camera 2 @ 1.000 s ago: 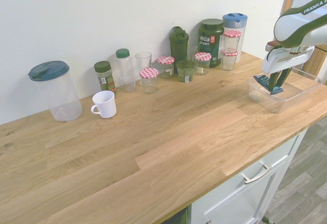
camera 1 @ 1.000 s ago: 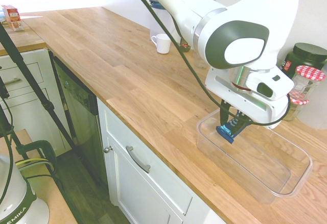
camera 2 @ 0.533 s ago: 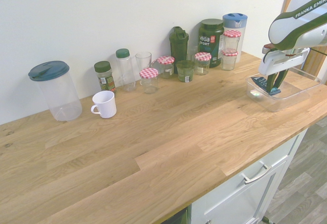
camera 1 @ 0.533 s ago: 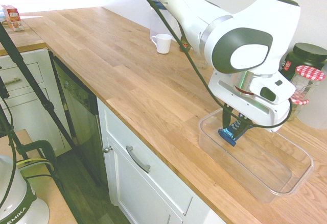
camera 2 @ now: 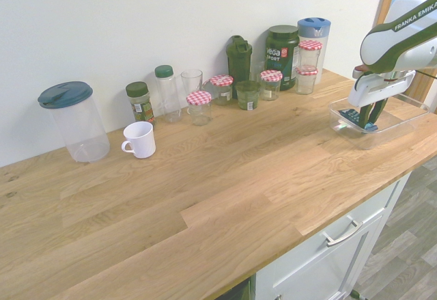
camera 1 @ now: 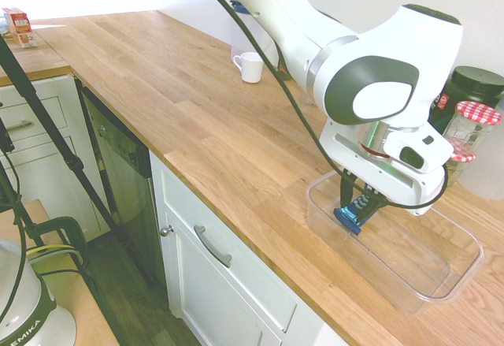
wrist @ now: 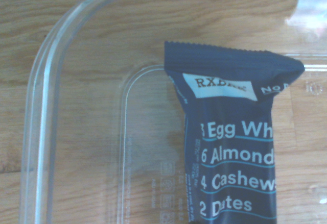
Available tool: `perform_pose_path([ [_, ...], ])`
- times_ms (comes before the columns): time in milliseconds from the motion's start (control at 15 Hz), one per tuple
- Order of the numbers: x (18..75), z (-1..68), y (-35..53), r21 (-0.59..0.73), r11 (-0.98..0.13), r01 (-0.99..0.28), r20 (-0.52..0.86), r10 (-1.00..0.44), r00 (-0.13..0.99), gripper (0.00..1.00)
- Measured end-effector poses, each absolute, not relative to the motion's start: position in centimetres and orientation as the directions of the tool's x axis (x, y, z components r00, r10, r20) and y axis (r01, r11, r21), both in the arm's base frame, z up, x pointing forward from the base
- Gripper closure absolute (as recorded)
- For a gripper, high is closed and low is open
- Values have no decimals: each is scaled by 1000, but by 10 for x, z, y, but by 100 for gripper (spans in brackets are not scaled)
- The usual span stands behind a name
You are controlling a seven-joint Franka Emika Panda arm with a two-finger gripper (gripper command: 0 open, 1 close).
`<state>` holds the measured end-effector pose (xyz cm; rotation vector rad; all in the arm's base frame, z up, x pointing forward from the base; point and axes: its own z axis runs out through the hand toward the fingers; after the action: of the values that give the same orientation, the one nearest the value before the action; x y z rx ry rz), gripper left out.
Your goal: Put the protein bar into the container
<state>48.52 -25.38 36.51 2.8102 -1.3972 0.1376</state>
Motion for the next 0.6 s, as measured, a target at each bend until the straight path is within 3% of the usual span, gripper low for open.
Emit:
perform_pose_path([
  [67, 484, 364, -255, -38, -603, -797, 78, -797, 599, 0],
  [600, 484, 360, -255, -36, -599, -800, 68, -800, 596, 0],
])
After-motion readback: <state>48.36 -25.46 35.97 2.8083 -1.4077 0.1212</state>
